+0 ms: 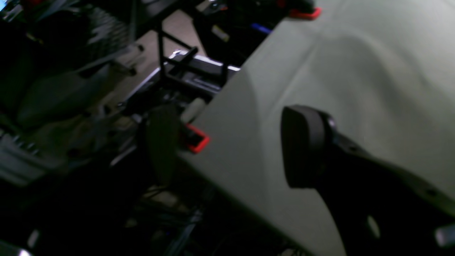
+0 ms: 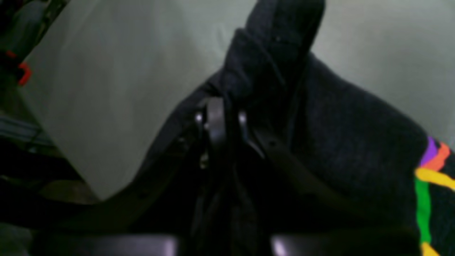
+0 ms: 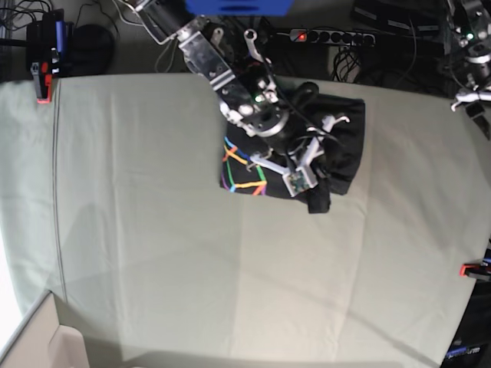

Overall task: Layout the t-shirt on the table in an organized manner, then fold the t-shirt properly
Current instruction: 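Grasp the strip end with the right gripper and fold it onto the left-folded part, then release the shirt and press the folded stack flat with the left gripper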

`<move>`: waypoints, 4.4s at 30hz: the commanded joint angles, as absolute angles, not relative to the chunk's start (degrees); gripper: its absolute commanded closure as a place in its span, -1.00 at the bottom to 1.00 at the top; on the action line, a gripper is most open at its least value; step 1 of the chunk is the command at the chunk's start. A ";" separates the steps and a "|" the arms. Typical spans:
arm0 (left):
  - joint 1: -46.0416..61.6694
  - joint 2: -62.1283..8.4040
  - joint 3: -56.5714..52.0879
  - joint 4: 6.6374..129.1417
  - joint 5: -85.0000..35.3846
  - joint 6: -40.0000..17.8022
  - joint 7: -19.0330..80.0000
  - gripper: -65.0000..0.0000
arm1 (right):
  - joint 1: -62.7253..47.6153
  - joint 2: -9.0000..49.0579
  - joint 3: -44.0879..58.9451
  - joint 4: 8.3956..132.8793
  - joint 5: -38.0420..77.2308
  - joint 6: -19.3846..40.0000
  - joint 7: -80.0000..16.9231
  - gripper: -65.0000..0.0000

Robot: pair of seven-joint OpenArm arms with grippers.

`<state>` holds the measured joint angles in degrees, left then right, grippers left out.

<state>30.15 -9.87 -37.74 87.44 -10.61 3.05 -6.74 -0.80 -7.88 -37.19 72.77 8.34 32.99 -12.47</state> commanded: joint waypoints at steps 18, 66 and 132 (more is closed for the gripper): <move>30.55 -10.68 -38.20 88.57 -10.42 3.38 -8.31 -0.35 | 11.30 -9.00 -44.88 60.88 21.41 32.84 -9.63 0.78; 26.68 -1.89 2.59 89.01 -11.03 3.82 -1.80 -0.34 | -16.22 6.90 -13.32 91.91 22.55 32.92 -6.02 0.01; 25.98 -3.56 -19.03 87.52 -15.16 3.38 -1.71 -0.10 | -16.31 11.82 -13.49 92.62 22.81 32.92 -6.02 0.01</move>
